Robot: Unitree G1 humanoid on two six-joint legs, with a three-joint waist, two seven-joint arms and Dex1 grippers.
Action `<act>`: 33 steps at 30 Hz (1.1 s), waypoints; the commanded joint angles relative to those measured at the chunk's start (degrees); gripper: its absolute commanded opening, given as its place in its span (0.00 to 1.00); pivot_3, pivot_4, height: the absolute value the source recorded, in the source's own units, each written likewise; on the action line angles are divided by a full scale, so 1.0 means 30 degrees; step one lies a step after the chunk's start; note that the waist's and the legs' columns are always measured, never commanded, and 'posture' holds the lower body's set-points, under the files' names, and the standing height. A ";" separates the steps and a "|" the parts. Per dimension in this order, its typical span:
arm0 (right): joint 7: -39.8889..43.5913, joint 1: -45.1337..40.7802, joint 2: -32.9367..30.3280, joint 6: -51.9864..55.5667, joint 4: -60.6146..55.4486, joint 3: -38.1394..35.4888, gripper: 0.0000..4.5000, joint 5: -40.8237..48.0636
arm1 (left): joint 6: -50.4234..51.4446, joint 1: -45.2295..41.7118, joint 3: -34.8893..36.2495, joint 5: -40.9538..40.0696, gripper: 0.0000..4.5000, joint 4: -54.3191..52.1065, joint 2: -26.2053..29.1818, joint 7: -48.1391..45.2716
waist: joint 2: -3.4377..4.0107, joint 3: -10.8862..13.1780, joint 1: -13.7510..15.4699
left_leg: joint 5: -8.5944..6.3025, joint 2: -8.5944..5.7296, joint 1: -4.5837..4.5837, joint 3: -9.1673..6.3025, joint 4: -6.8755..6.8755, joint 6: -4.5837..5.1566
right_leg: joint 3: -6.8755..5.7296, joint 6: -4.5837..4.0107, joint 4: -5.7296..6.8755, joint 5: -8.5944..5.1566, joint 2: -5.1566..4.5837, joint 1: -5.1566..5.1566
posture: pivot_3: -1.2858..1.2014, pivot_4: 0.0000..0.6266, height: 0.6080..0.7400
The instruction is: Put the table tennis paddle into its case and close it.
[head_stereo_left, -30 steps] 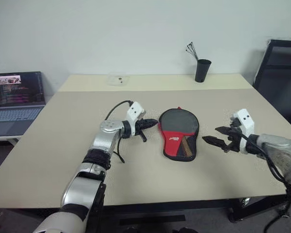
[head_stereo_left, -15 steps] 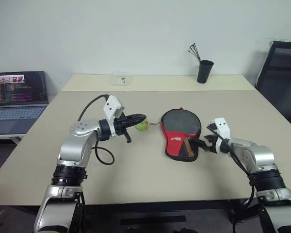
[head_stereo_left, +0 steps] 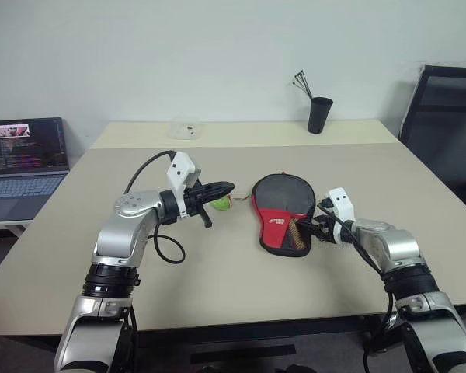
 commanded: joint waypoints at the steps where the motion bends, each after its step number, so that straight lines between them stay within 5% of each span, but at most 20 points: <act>1: 0.0180 0.0038 0.0354 0.0505 0.0571 0.0744 0.42 -0.0588 | -0.0258 -0.0280 0.0023 -0.0167 0.00 -0.0841 0.0249 0.0016 | -0.0003 -0.0005 -0.0004 | 0.0000 0.0001 0.0003 0.0001 0.0000 0.0000 | 0.0005 0.0001 -0.0001 0.0002 0.0001 0.0000 | 0.52 0.24 1.00; 8: 0.0114 -0.0330 0.1416 0.0922 0.0854 0.0729 0.01 -0.0729 | 0.0030 0.0943 0.0222 -0.0717 0.00 -0.1409 0.1232 -0.1097 | -0.0026 -0.0050 -0.0327 | 0.0000 0.0039 0.0041 0.0022 -0.0001 -0.0001 | 0.0029 -0.0021 0.0000 0.0024 0.0025 0.0015 | 0.52 0.24 1.00; 22: 0.0145 -0.0394 0.3562 0.6369 -0.5264 -0.0004 0.01 0.1659 | 0.1596 0.6774 0.1374 -0.3679 0.00 -0.5131 0.5756 -0.5650 | -0.0025 -0.0048 -0.0559 | -0.0008 0.0301 0.0126 0.0089 -0.0224 -0.0016 | 0.0071 -0.0169 -0.0026 -0.0028 0.0182 -0.0060 | 0.52 0.24 1.00; 33: -0.2136 0.3025 0.4506 1.1738 -1.2100 -0.1001 0.01 0.3334 | 0.1952 0.8369 0.2140 -0.4377 0.00 -0.6355 0.6688 -0.5468 | -0.0022 -0.0046 -0.0323 | -0.0024 0.0304 0.0110 0.0053 -0.0238 -0.0042 | 0.0028 -0.0236 -0.0044 -0.0072 0.0154 -0.0043 | 0.52 0.24 1.00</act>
